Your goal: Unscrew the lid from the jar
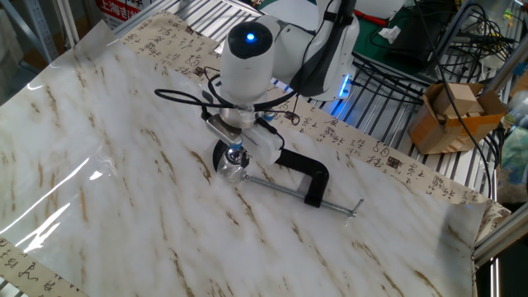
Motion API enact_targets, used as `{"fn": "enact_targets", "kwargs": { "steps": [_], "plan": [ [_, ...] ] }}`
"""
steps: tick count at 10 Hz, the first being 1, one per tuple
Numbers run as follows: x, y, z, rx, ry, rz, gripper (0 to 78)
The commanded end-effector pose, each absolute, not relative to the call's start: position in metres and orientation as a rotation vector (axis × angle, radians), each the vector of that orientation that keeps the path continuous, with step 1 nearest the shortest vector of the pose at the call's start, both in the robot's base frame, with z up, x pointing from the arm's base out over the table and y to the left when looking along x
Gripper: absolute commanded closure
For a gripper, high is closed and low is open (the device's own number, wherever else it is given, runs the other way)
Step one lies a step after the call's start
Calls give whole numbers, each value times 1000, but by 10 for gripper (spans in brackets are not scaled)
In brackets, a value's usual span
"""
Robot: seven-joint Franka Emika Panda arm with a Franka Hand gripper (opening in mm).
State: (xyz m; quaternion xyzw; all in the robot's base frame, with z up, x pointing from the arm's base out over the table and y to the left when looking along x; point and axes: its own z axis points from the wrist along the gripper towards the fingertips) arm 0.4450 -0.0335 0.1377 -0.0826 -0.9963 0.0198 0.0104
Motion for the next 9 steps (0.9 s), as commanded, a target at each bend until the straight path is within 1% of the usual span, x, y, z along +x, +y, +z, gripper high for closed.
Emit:
{"fn": "enact_targets", "kwargs": {
  "steps": [1, 5, 6, 9],
  "plan": [
    [452, -25, 152, -18, -3090, 94, 764],
    [457, -26, 164, -25, -3082, 91, 764],
    [462, -27, 167, -53, -3094, 58, 764],
    [484, -33, 177, -39, -3123, 53, 764]
  ]
}}
